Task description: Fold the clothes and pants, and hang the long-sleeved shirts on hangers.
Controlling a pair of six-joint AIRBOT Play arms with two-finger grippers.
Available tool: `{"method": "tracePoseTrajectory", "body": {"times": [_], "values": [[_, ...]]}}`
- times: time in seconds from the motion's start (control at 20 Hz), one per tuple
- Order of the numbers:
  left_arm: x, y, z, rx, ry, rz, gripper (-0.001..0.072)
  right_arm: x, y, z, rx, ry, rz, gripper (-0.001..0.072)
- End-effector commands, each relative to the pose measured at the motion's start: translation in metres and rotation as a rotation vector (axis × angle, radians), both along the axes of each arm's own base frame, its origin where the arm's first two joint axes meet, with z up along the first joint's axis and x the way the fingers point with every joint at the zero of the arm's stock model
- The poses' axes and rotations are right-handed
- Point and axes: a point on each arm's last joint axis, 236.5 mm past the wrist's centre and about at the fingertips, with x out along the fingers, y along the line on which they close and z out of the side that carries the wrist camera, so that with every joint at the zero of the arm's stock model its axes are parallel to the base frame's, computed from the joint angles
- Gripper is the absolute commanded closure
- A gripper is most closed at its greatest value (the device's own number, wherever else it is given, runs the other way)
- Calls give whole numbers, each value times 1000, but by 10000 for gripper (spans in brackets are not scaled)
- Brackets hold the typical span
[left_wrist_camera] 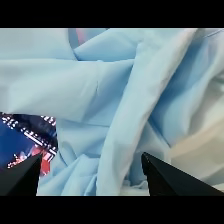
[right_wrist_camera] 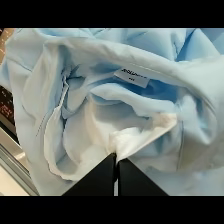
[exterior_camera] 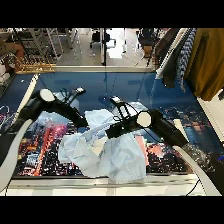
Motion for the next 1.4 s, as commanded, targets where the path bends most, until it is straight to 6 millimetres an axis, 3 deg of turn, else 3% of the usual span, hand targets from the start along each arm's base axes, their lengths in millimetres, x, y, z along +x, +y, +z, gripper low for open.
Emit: {"method": "tracePoseTrajectory", "body": {"times": [0.0,0.15,0.2,0.3,0.35,0.55,0.7,0.75,0.9,1.05,1.3,1.35], "values": [[-7,-17,-44,6,34,-133,23,-5,-2,-2,-12,16,14,685],[-8,-37,-58,11,3,-189,27,-6,-1,-1,-11,20,14,685],[-4,-43,-63,15,-11,-186,100,-7,-2,-1,-12,23,16,685],[-6,-52,-69,13,-8,-191,386,-13,-5,2,-20,29,28,685],[-10,-54,-68,9,3,-200,453,-14,-6,4,-24,24,31,685],[-24,-40,-45,-20,43,-230,403,-14,-11,10,-32,6,28,685],[-25,-27,-3,-129,45,-195,393,-14,-11,10,-30,12,20,685],[-26,-22,10,-159,45,-185,316,-14,-11,10,-30,12,20,685],[-52,-22,30,-236,130,-235,286,-14,-11,10,-29,13,16,685],[-54,-42,14,-231,129,-279,216,-14,-11,10,-27,14,13,685],[-32,-70,-34,-209,105,-232,217,-14,-11,10,-27,15,13,685],[-31,-71,-42,-197,114,-230,270,-14,-11,10,-27,15,13,685]]}}
